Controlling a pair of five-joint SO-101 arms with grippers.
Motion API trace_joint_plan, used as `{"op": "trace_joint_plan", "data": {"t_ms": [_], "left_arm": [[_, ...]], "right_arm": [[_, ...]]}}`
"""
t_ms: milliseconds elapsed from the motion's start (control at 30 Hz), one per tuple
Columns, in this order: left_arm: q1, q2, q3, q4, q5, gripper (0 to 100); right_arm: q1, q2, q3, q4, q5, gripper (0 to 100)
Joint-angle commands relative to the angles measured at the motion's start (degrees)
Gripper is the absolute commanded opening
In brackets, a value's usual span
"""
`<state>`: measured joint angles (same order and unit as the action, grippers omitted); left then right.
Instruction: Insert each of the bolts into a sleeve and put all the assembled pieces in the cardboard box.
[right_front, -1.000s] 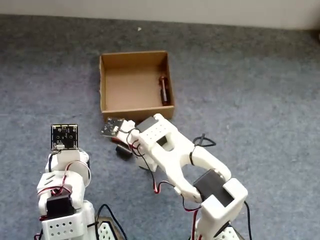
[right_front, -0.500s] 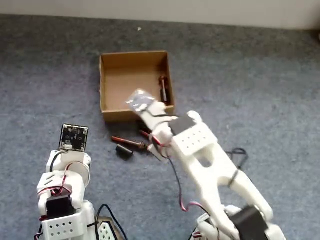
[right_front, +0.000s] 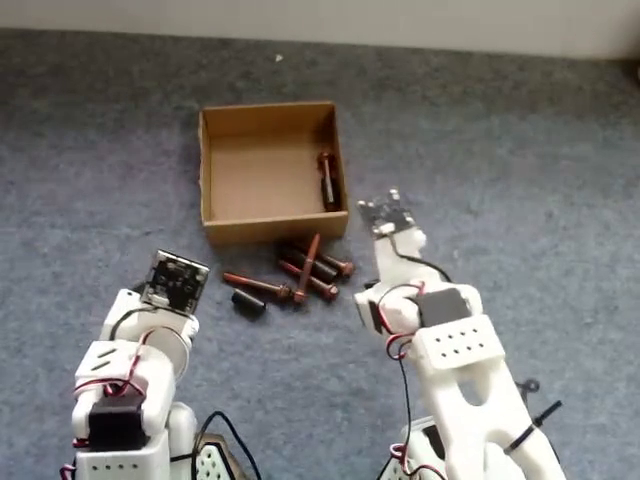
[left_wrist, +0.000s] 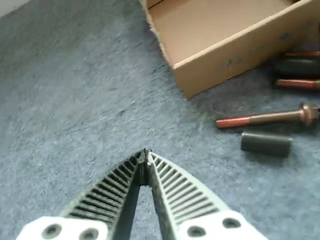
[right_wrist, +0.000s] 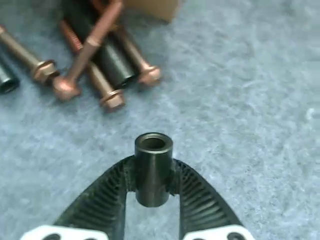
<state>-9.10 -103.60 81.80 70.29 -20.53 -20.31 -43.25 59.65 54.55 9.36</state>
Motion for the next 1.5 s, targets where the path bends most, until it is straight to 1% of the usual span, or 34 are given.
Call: {"op": "trace_joint_plan", "data": {"t_ms": [0,167,300,367,500,633,733,867,1067,1467], "left_arm": [[4.7,3.12,-6.64,1.85,-2.29,2],[7.96,19.21,-13.67,1.67,-6.33,2],[11.74,33.27,-20.53,1.67,-12.22,2],[13.05,39.25,-23.52,1.58,-15.03,6],[13.85,48.57,-28.0,1.58,-17.67,17],[13.85,56.57,-31.87,-0.79,-22.33,18],[13.93,63.08,-33.71,-3.87,-24.79,18],[17.19,72.04,-36.53,-5.27,-26.64,18],[22.29,81.98,-42.42,-5.36,-26.9,18],[23.16,99.3,-49.1,-13.19,-26.99,18]], "right_arm": [[2.68,-2.15,1.19,-5.32,-0.97,0.5],[2.86,-2.15,1.89,-6.02,-0.97,0.5],[2.86,-2.15,1.89,-6.11,-0.97,0.5],[2.86,-2.07,1.89,-6.11,-0.97,0.5],[2.95,-2.07,1.98,-6.11,-0.97,0.5],[3.38,-2.07,1.98,-6.11,-0.97,0.5],[5.49,-2.07,1.98,-7.25,-0.97,0.5],[8.57,-2.07,2.07,-8.48,-2.02,0.5],[9.1,-2.07,2.07,-8.48,-2.11,0.5],[9.19,-2.07,2.07,-8.48,-2.02,0.5]]}}
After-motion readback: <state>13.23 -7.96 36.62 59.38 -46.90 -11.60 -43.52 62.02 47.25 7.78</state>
